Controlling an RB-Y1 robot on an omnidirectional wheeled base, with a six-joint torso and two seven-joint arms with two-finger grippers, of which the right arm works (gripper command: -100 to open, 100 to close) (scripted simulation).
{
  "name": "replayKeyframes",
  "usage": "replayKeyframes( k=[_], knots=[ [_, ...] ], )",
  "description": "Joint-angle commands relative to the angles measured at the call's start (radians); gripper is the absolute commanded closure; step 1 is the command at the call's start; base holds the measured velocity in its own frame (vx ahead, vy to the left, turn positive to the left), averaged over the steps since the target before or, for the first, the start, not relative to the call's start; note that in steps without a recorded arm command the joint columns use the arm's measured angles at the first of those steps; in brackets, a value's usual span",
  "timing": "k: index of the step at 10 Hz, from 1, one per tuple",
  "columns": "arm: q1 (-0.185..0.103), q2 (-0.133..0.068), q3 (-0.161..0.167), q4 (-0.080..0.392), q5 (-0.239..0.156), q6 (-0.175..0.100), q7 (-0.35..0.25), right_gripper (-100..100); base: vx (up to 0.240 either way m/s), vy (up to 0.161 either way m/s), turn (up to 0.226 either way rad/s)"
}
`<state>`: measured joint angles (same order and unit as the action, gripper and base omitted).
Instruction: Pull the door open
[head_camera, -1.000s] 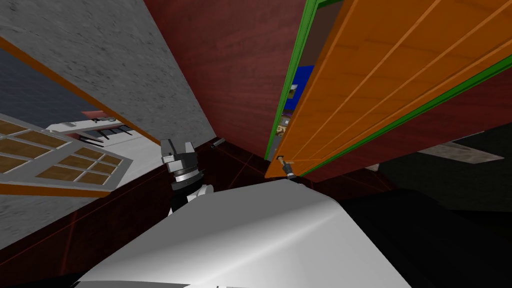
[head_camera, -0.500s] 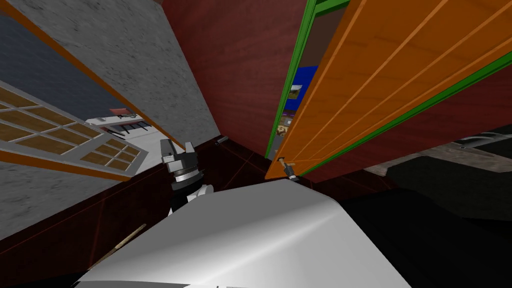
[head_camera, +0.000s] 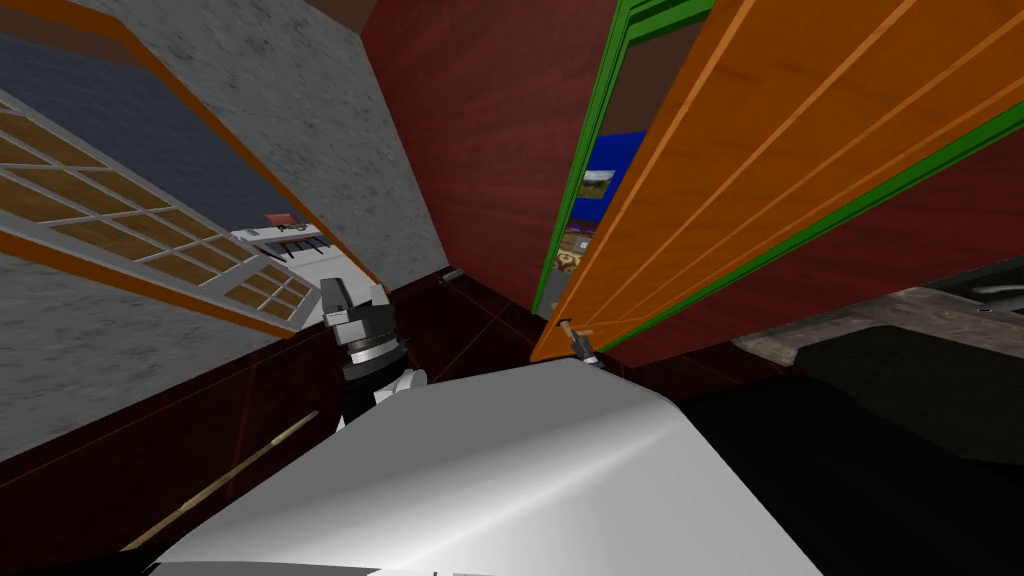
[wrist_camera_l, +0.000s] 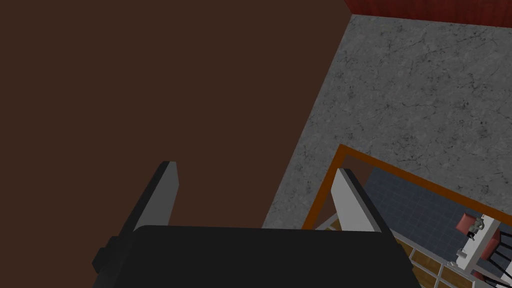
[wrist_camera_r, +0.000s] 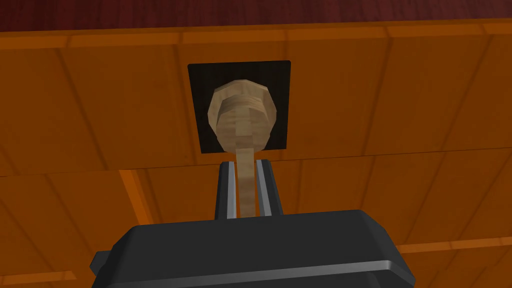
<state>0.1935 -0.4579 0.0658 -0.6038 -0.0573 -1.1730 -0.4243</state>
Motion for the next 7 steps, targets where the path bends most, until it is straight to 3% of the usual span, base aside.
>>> replayKeyframes(
  k=[1,2,3,4,7],
  knots=[
    [0.014,-0.014,-0.001,0.011,-0.002,-0.028,-0.008,100,-0.133,-0.033,0.089],
    [0.022,-0.020,0.002,0.016,0.000,-0.045,-0.015,100,-0.151,-0.044,0.124],
    [0.017,-0.009,0.004,0.010,0.002,-0.031,-0.007,100,-0.069,-0.017,0.029],
    [0.021,-0.012,0.008,0.023,0.003,-0.050,-0.011,100,-0.130,-0.043,0.166],
    [0.026,-0.019,0.011,0.040,0.002,-0.075,-0.016,100,-0.183,-0.068,0.153]
  ],
)
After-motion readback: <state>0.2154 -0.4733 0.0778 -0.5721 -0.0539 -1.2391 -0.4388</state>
